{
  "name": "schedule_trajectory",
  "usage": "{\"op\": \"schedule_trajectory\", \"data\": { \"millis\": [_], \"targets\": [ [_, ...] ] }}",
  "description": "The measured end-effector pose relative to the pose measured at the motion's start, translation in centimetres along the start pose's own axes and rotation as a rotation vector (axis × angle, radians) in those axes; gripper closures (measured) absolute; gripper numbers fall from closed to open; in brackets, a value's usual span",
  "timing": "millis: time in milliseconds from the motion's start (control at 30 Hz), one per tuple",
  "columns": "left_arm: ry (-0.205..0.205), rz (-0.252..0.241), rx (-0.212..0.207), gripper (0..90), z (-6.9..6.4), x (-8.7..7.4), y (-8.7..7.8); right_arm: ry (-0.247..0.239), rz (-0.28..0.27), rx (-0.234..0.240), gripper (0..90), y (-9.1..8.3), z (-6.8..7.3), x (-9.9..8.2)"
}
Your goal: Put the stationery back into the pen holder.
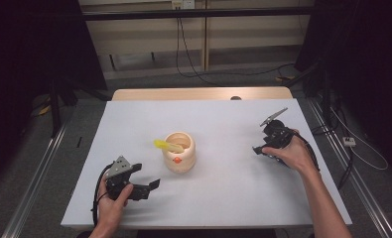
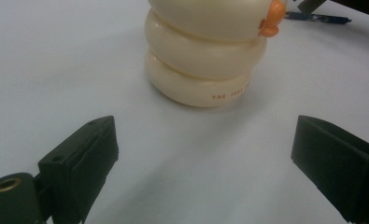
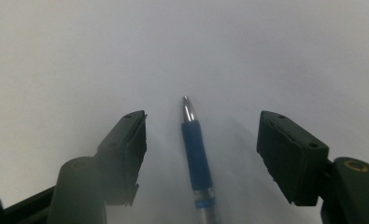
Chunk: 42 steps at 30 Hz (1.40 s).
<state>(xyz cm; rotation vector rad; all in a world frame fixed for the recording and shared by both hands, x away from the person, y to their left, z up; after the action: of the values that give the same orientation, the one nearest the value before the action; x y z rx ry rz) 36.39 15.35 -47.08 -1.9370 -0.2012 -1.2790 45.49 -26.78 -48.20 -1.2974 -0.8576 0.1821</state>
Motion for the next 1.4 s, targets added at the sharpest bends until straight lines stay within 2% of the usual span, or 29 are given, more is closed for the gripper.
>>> {"op": "schedule_trajectory", "data": {
  "millis": [100, 200, 267, 333, 500, 567, 833, 967, 1100, 1400],
  "targets": [
    [-0.002, 0.000, 0.001, 7.3, 0.0, 0.0, 0.0, 0.019, 0.013, -0.006, 34.4, 0.2, -0.3, 0.0],
    [-0.004, -0.004, 0.000, 7.3, 0.0, 0.0, 0.0, 0.009, 0.025, -0.004, 36.1, 0.2, -0.3, 0.2],
    [-0.005, -0.004, -0.001, 7.3, 0.0, 0.0, 0.0, -0.020, 0.053, -0.021, 41.6, 0.3, -0.3, 0.3],
    [-0.005, -0.003, -0.001, 7.3, 0.0, -0.1, 0.0, -0.061, 0.077, -0.031, 51.1, 0.3, -0.3, 0.3],
    [-0.007, -0.004, 0.002, 7.3, 0.2, -0.1, -0.2, -0.085, 0.077, -0.039, 58.5, 0.5, -0.2, 0.3],
    [-0.013, -0.002, 0.002, 7.3, 0.2, -0.1, -0.2, -0.093, 0.070, -0.022, 62.9, 0.5, 0.0, 0.3],
    [-0.003, -0.002, 0.006, 7.3, 0.1, -0.1, -0.2, -0.114, 0.121, -0.004, 66.9, 0.6, 0.1, -0.7],
    [-0.001, -0.006, 0.002, 7.4, 0.1, -0.1, -0.2, -0.120, 0.129, 0.002, 72.4, 0.6, 0.1, -0.8],
    [-0.001, -0.011, -0.001, 7.4, 0.0, 0.0, -0.2, -0.110, 0.134, 0.029, 76.0, 0.7, 0.0, -0.8],
    [0.006, -0.005, -0.005, 7.4, -0.2, -0.1, -0.2, -0.091, 0.162, 0.043, 76.9, 0.9, -0.1, -0.7]
  ]
}}
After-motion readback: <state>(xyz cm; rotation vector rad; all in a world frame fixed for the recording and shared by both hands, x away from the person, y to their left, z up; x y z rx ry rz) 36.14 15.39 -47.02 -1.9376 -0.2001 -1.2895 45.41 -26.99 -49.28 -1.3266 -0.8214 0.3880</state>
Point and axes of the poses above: each handheld gripper's, and its own axes: y roughly forward along the jaws, x roughly out of its top, z roughly to its left, the point moved 7 cm from there along y, roughly forward along the jaws, and after that the axes turned 1 degree about -y, right-handed, at the moved point
